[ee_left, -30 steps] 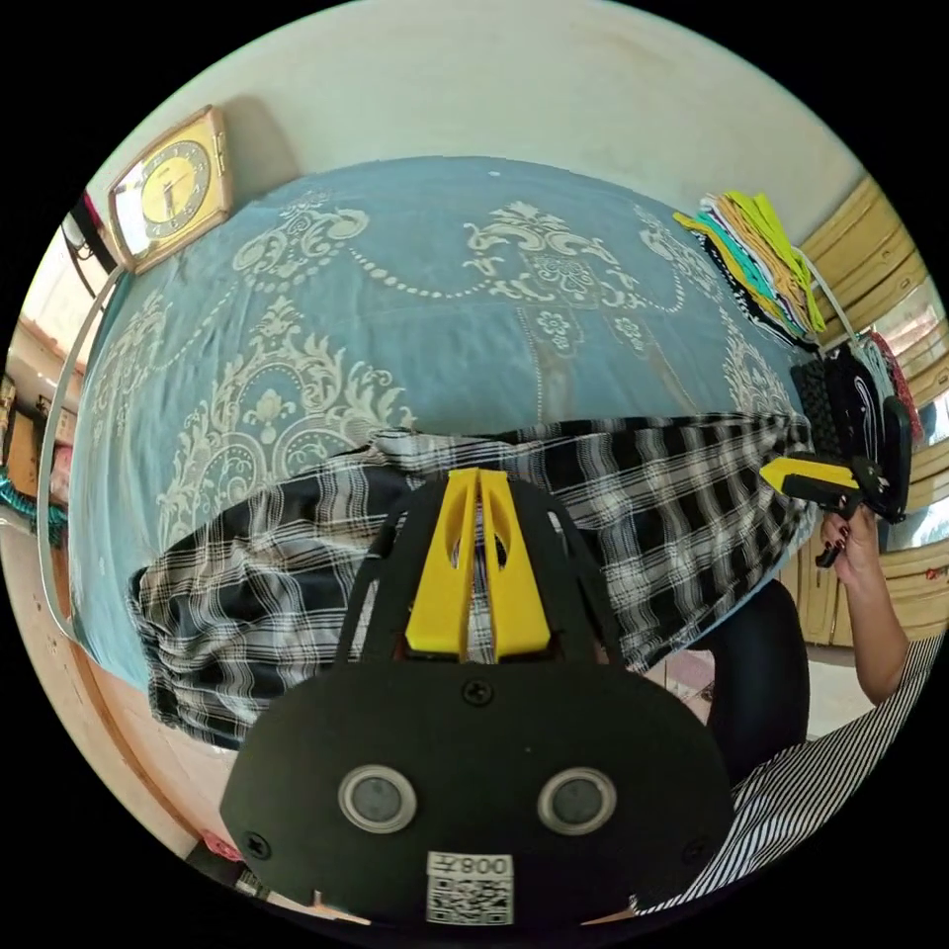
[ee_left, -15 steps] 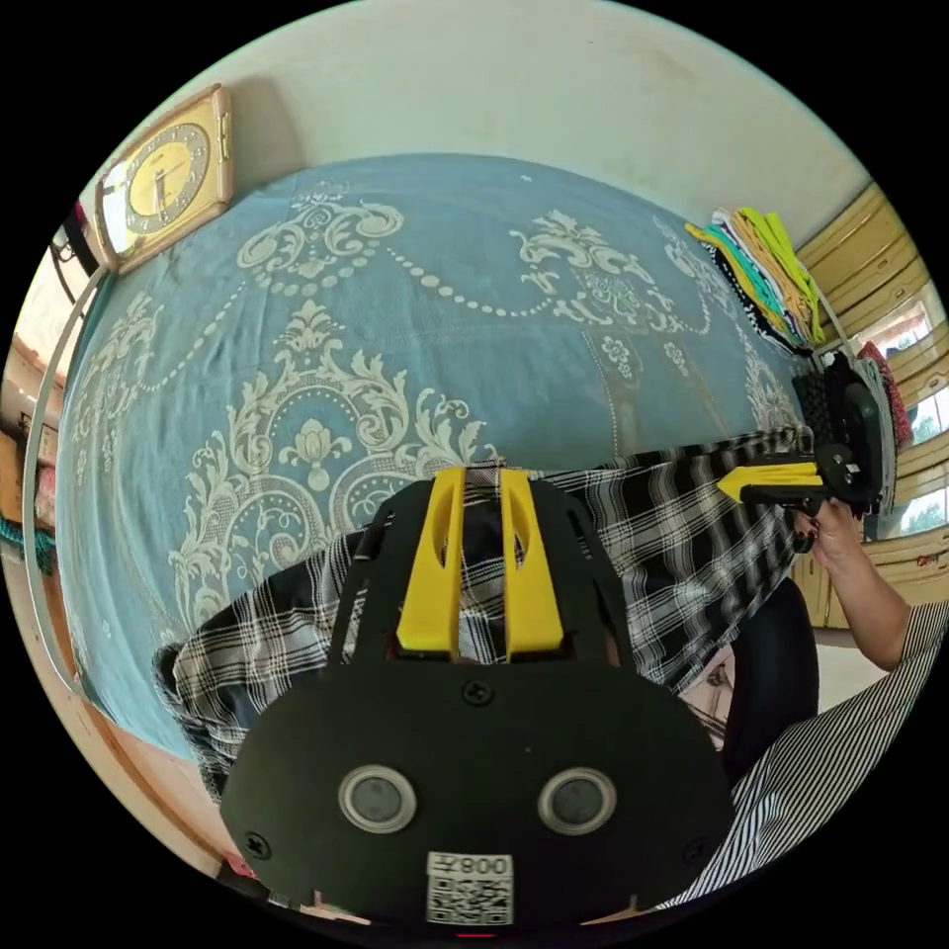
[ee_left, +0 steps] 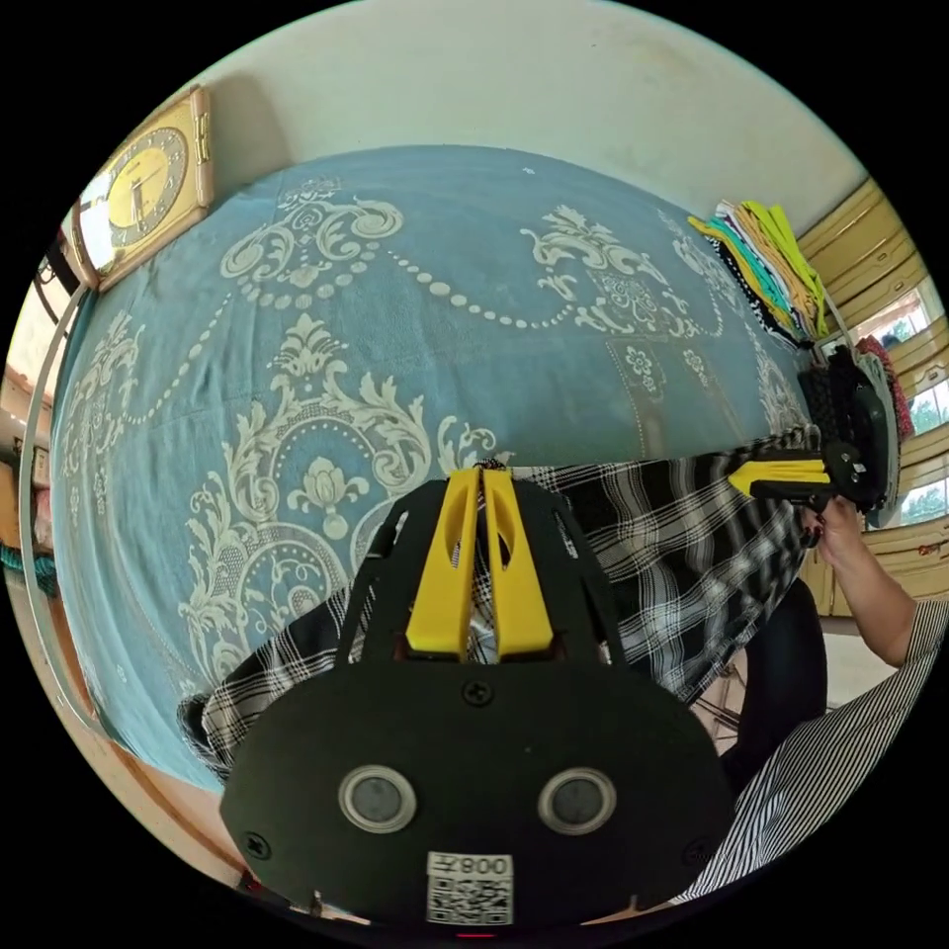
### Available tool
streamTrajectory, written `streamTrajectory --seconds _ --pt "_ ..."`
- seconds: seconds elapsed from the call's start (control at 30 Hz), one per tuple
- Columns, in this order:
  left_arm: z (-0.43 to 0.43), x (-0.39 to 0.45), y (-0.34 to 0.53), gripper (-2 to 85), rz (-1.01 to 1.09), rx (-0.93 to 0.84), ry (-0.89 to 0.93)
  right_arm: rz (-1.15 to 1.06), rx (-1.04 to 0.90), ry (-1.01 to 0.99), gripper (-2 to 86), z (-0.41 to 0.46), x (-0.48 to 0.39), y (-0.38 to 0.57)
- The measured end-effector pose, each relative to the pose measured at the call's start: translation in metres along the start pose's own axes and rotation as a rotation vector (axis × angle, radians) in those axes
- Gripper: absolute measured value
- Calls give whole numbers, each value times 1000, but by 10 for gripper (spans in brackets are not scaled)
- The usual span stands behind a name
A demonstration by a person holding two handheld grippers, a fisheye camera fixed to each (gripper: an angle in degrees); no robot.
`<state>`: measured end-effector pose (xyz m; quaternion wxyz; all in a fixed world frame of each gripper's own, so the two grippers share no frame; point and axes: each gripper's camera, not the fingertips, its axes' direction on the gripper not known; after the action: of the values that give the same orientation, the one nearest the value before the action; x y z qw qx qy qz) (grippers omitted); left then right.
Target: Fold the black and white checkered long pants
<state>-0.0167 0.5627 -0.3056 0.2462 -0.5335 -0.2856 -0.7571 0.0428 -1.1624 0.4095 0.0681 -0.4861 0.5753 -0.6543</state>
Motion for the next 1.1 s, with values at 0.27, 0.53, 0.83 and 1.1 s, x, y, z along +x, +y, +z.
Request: streamTrajectory --seconds 0.27,0.53,0.83,1.1 --pt "-23 9 37 9 -77 137 17 37 22 -2 1 -12 12 5" --pt "7 110 136 2 114 -125 150 -53 -70 -62 1 -16 -20 84" --pt "-10 158 135 3 102 -105 155 7 -33 -54 1 -26 -8 132" --pt "-17 210 123 1 131 -156 110 71 -38 -76 1 -29 22 187"
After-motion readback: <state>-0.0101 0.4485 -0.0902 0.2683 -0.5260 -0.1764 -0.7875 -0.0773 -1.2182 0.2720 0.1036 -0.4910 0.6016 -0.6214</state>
